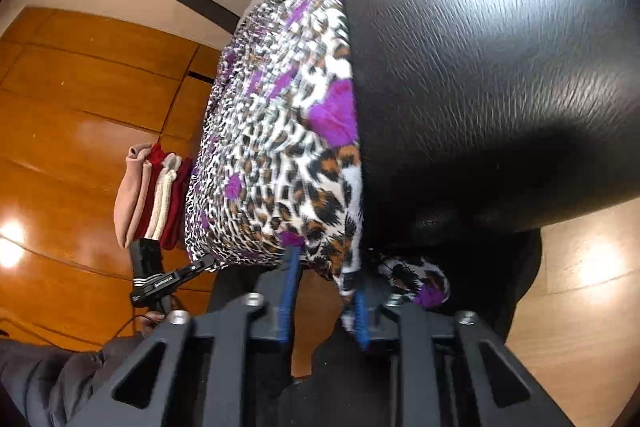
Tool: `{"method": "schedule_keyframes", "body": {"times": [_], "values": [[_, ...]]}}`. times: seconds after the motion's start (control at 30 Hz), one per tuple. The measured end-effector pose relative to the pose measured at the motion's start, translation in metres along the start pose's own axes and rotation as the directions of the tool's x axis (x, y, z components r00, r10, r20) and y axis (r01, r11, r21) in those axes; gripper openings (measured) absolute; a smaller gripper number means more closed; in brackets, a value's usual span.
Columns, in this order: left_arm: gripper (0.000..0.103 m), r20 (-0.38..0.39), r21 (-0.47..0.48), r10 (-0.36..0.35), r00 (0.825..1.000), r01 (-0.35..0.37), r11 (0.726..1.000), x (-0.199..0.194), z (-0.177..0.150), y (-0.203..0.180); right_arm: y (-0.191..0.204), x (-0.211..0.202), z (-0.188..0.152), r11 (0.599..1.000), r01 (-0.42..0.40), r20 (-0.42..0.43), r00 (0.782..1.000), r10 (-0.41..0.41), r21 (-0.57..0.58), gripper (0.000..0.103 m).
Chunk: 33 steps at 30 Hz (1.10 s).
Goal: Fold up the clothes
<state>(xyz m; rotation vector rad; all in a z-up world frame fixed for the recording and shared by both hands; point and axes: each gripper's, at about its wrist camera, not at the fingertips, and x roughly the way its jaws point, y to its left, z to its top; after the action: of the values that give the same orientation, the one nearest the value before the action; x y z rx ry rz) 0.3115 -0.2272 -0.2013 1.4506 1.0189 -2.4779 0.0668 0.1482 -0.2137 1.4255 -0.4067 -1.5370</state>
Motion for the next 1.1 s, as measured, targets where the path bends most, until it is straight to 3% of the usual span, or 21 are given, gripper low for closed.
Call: {"method": "schedule_keyframes", "body": {"times": [0.03,0.23,0.37,0.57,0.67,0.87,0.97,1.0,1.1], "values": [[0.014,0.007,0.028,-0.019,1.000,0.019,0.999,-0.006,-0.001,-0.006,0.006,-0.004,0.000,1.000,-0.006,0.012,1.000,0.006,-0.026,0.008],[0.013,0.076,0.046,-0.215,0.974,0.212,0.976,-0.035,0.012,-0.019,0.028,-0.024,0.011,0.994,-0.007,0.020,1.000,0.009,-0.111,0.006],[0.013,0.130,0.036,-0.316,0.940,0.314,0.949,-0.045,0.032,-0.017,0.039,-0.022,0.019,0.991,-0.048,0.022,0.998,0.051,-0.124,0.005],[0.013,0.195,0.053,-0.407,0.892,0.405,0.913,-0.075,0.044,-0.013,0.060,-0.030,0.045,0.976,-0.144,0.070,0.985,0.158,-0.165,0.005],[0.013,0.242,0.065,-0.458,0.855,0.456,0.887,-0.078,0.064,-0.019,0.074,-0.031,0.060,0.966,-0.181,0.089,0.976,0.200,-0.187,0.006],[0.013,0.336,0.091,-0.498,0.800,0.499,0.862,-0.085,0.116,-0.018,0.091,-0.024,0.105,0.961,-0.175,0.132,0.970,0.206,-0.213,0.006],[0.013,0.349,0.077,-0.478,0.806,0.483,0.872,-0.073,0.155,-0.012,0.089,-0.014,0.138,0.966,-0.165,0.161,0.967,0.198,-0.199,0.006],[0.013,0.344,0.062,-0.464,0.816,0.473,0.879,-0.064,0.168,-0.009,0.084,-0.017,0.151,0.969,-0.152,0.165,0.969,0.185,-0.194,0.006],[0.013,0.289,-0.012,-0.400,0.870,0.421,0.907,-0.023,0.198,0.006,0.068,0.012,0.189,0.985,-0.093,0.153,0.982,0.115,-0.146,0.006]]}}
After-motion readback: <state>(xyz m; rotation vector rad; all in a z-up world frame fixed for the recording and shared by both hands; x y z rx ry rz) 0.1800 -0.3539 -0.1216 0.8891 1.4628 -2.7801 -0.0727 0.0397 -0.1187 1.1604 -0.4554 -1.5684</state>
